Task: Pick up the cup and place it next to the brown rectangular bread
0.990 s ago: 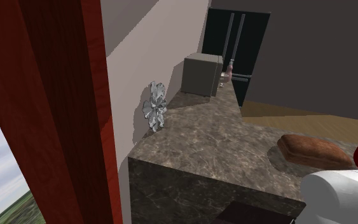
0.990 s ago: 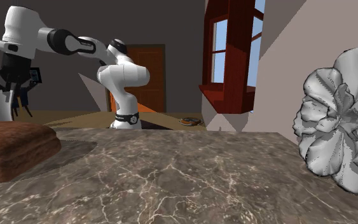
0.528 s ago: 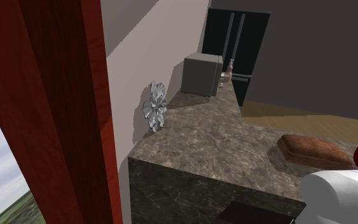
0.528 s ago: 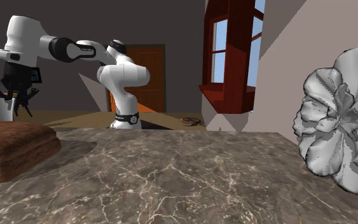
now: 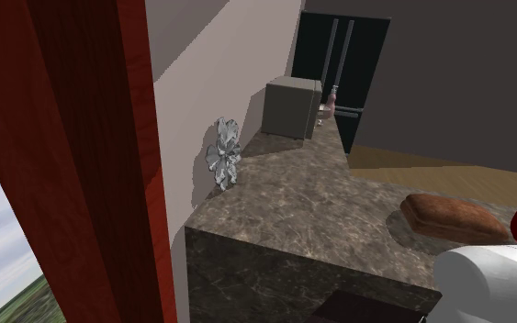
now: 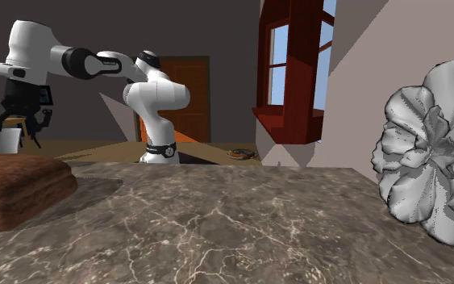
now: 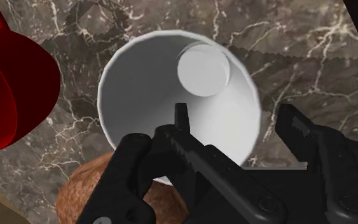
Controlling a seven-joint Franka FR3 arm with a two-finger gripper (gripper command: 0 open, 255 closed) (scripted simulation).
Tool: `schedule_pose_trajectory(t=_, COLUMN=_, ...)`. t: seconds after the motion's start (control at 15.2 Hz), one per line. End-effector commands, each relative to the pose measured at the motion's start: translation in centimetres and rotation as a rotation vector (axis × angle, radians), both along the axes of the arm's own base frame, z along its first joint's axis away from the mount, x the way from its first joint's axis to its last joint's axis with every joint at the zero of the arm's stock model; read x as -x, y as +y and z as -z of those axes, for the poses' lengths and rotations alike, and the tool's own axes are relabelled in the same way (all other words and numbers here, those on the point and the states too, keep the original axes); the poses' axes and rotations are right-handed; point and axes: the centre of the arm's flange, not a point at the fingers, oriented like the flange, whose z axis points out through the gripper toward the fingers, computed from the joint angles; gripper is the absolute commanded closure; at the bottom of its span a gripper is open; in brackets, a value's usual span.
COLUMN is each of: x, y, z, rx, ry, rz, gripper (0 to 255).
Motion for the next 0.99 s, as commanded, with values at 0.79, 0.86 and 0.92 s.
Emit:
schedule_pose_trajectory(t=0.79, x=-0.1, y=1.4, z=-4.8, rx=0.0, ry=0.0, rz=0.0, gripper=0)
schedule_pose_trajectory(t=0.86, x=-0.1, y=1.4, z=-4.8, rx=0.0, ry=0.0, rz=0.0, gripper=0)
schedule_pose_trajectory(t=0.92, x=-0.1, y=1.4, z=-4.8, rx=0.0, ry=0.0, rz=0.0, gripper=0)
